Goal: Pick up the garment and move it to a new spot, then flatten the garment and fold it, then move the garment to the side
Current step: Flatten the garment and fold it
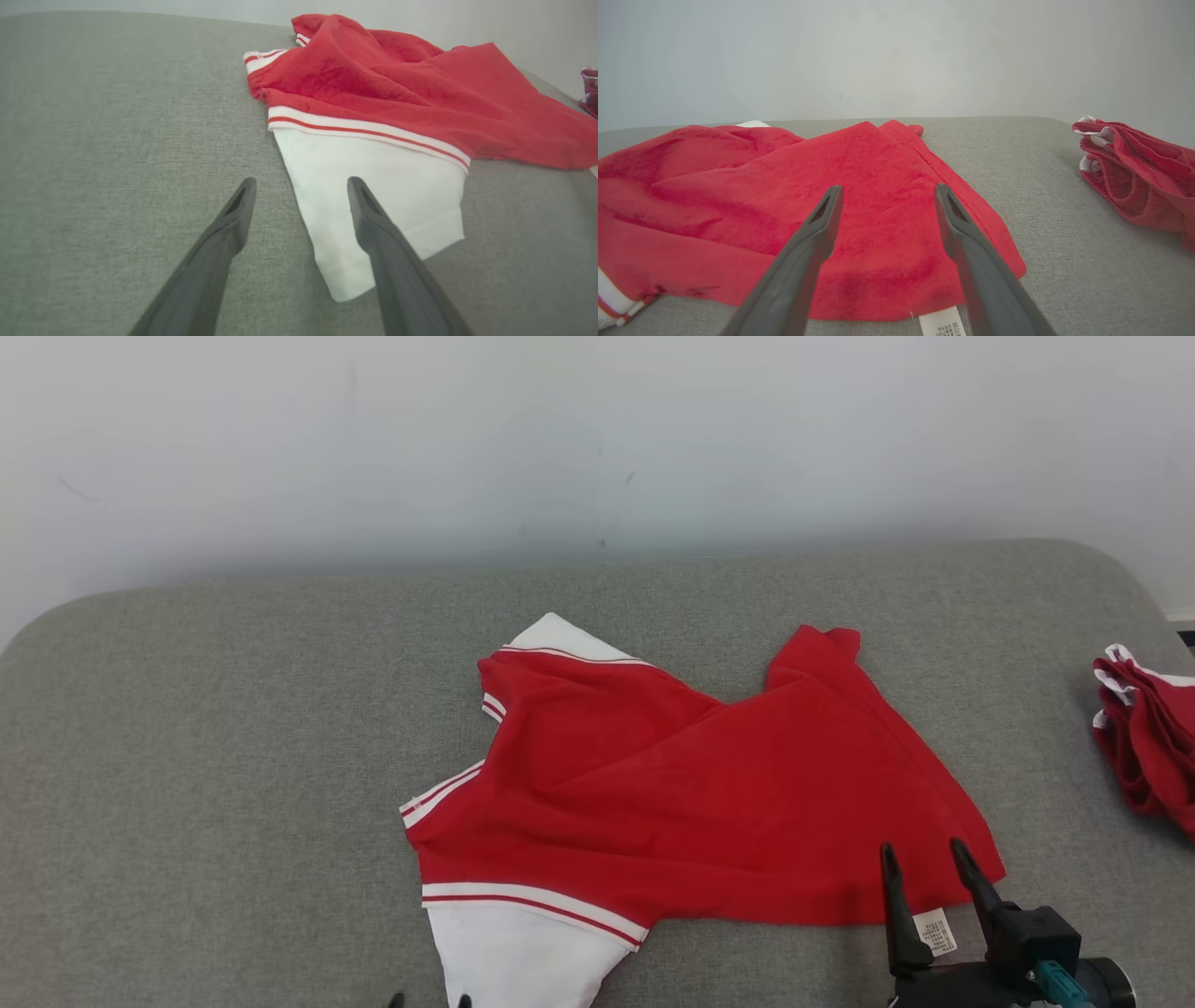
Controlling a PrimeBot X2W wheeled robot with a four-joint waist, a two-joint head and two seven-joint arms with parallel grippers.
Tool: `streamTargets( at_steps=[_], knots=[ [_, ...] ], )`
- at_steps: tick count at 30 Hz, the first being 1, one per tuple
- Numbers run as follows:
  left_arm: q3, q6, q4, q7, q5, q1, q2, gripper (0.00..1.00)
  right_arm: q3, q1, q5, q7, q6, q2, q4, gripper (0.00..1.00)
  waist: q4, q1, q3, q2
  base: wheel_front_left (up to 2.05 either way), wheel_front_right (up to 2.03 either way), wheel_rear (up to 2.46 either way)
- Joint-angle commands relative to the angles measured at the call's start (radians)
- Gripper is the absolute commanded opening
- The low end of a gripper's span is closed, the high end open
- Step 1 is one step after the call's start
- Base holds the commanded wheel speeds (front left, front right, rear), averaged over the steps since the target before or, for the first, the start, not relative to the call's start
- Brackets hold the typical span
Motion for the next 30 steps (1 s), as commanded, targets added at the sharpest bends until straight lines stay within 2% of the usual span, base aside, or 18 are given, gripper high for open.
streamTargets(
  at_steps=[1,13,28,30],
  knots=[
    [-0.022,-0.012,0.025,-0.003,-0.018,0.008,0.000,1.00,-0.007,-0.010,-0.006,-0.004,0.001,0.001,0.001,1.00,-0.001,0.0000,0.001,0.0000,0.00,0.00,0.00],
    [-0.107,-0.051,0.167,-0.003,-0.143,-0.046,0.000,1.00,-0.015,-0.015,-0.003,-0.004,0.001,0.001,0.009,1.00,-0.004,0.0000,0.016,0.0000,0.00,0.00,0.00],
    [-0.143,-0.058,0.164,-0.003,-0.145,-0.075,0.000,1.00,-0.019,-0.029,0.001,-0.004,0.001,0.001,0.013,1.00,-0.015,0.0000,0.032,0.0000,0.00,0.00,0.00],
    [-0.151,-0.058,0.162,-0.003,-0.147,-0.079,0.000,0.95,-0.019,-0.031,0.004,-0.004,0.001,0.001,0.014,1.00,-0.014,0.0000,0.033,0.0000,0.00,0.00,0.00]
  ],
)
